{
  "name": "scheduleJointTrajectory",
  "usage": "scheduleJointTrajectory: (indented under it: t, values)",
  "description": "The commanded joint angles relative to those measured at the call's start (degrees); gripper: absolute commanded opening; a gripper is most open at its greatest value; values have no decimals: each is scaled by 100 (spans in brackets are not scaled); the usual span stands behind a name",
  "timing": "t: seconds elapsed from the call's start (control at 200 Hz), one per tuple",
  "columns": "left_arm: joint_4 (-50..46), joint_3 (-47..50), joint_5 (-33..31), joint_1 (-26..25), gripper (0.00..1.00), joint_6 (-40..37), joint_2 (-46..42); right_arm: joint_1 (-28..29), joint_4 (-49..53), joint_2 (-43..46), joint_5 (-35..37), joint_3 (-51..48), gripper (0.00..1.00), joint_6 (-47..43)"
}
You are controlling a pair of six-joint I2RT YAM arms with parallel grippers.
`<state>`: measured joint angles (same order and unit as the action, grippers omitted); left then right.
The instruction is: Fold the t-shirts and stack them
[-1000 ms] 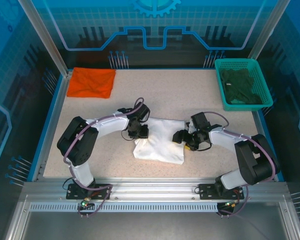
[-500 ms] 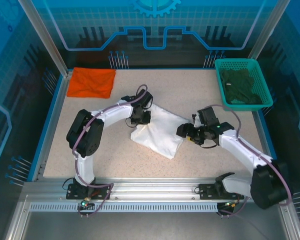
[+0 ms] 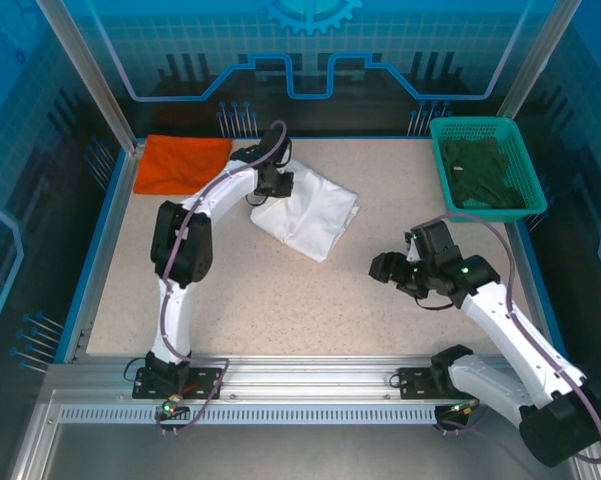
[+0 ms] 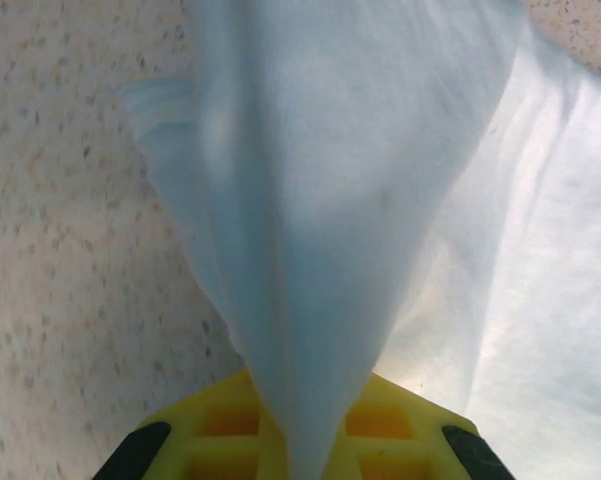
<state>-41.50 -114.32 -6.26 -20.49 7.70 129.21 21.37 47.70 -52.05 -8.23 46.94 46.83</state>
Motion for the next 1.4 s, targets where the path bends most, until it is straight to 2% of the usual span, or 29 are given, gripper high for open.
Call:
scheduleJointTrajectory:
  t: [0.0, 0.175, 0.27, 0.865, 1.396]
  values:
    - [-624, -825, -170, 227, 0, -591, 507, 68, 851, 273, 281, 286, 70, -166]
    - [-1246, -2184, -167, 524, 0, -723, 1151, 70, 1342, 398, 460, 580, 70, -261]
    - [-1464, -2591, -324, 571, 0, -863, 1273, 72, 1421, 358, 471, 668, 70, -281]
    - [-1499, -3320, -1120, 1064, 0, -1774, 1103, 357, 1329, -229, 593, 909, 70, -105]
    - [-1360, -3535, -1016, 1746, 0, -2079, 480, 620, 1413, -472, 726, 1061, 70, -60]
